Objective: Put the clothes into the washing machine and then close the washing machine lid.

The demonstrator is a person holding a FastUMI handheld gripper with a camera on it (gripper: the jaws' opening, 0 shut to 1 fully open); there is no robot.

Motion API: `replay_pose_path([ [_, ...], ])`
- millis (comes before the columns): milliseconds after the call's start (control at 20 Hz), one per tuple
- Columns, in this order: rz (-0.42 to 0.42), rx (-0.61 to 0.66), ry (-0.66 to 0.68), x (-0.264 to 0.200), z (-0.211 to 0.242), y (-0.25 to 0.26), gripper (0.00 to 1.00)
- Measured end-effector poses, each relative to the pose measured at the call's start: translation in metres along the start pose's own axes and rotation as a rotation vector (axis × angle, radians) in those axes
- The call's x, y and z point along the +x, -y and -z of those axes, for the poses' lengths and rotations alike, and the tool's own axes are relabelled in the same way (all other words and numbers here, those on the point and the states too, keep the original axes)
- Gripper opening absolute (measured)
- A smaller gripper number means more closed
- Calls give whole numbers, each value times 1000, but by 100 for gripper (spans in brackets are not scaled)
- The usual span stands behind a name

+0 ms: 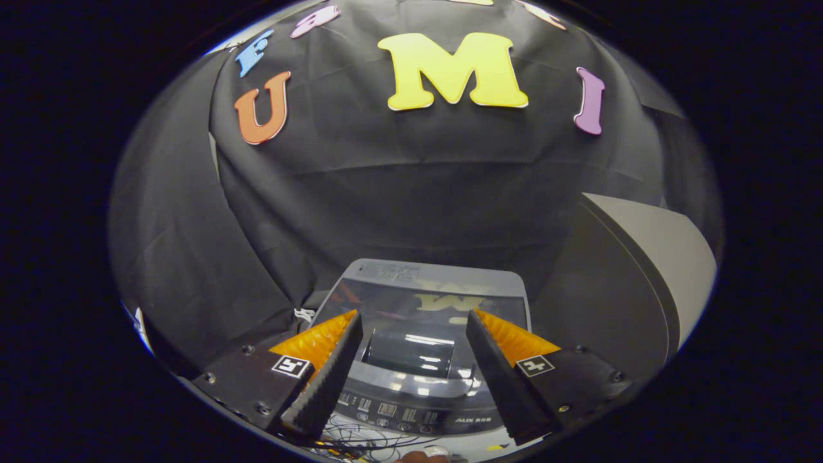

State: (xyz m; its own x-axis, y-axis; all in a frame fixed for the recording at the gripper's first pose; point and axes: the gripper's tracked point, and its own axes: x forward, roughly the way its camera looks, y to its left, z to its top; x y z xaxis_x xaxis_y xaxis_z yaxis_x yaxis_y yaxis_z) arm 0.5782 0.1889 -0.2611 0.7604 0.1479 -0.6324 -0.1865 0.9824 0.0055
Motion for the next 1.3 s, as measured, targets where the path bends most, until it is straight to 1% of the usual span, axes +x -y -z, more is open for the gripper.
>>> replay_pose_path([
  [150,-27,6,98,-20,-15,5,100],
  [250,-42,-2,173,-44,-31,9,100],
  [400,-39,-15,319,-105,-60,21,100],
  [550,0,-50,401,-174,-77,43,100],
  [700,56,-29,436,-238,-69,73,100],
  [850,111,-31,428,-286,-44,99,100],
  [950,144,-41,446,-314,-34,114,100],
  [1100,149,-52,476,-346,-23,131,100],
  [1300,121,-56,497,-377,-16,154,100],
])
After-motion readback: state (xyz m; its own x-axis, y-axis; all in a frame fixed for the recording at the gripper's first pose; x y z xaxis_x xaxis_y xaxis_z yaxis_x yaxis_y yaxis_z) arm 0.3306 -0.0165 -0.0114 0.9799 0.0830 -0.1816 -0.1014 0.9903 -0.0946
